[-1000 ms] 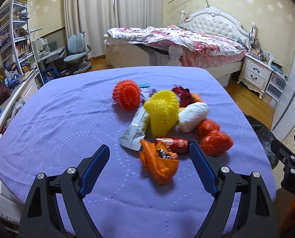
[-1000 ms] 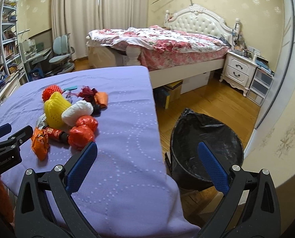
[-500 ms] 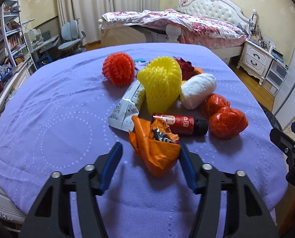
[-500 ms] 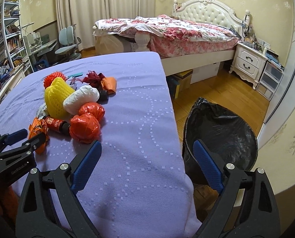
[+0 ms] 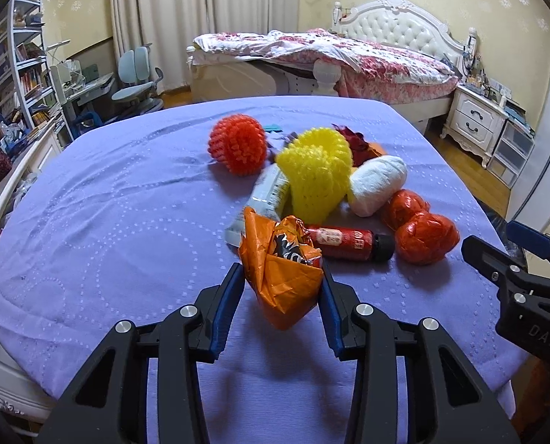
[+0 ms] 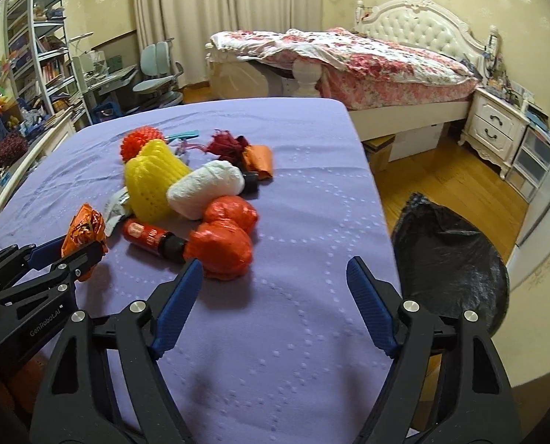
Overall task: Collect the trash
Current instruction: 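Grasp the orange plastic bag with the left gripper while the right gripper approaches the red balls, then grasp the red wrapped balls with the right gripper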
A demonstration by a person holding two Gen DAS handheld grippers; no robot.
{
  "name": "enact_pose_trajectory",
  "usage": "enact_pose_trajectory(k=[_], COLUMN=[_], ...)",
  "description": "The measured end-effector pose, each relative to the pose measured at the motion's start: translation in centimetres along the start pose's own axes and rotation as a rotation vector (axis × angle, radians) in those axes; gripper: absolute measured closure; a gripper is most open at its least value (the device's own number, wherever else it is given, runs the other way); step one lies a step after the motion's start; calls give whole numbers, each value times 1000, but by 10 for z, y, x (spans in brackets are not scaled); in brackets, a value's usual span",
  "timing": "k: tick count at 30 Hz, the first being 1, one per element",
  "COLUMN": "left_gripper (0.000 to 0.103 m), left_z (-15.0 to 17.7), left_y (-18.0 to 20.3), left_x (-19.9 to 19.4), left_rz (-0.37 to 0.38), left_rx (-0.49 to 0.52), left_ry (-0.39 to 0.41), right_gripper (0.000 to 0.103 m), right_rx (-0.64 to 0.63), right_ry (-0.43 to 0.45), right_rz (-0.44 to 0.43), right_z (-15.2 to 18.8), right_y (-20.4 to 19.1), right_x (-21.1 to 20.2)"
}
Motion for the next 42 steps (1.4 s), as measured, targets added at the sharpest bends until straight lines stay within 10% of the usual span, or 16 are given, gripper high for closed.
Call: enact_pose_trajectory(k=[9, 15, 42], left_gripper=[61, 61, 61], left_z=[-5, -5, -15], left_y=[-33, -34, 59], left_x=[8, 10, 2], left_rz=[-42, -32, 98], left_rx=[-58, -65, 67], left_ry=[7, 6, 51], right_gripper=[37, 63, 66], right_rx=[-40, -7, 192], right_ry=[-24, -84, 18], right_rz=[-25, -110, 53], right_z=[-10, 0, 23], right_y=[-23, -27, 84], right_x=[23, 36, -15])
Point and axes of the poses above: each gripper's, at about its wrist camera, not at the fingertips, and x roughly the way its jaws point, y to its right, z to its underside, the point moved 6 cm from there along x, roughly the way its jaws point, and after that the axes turned 2 degrees about z, right-handed, at the moved point
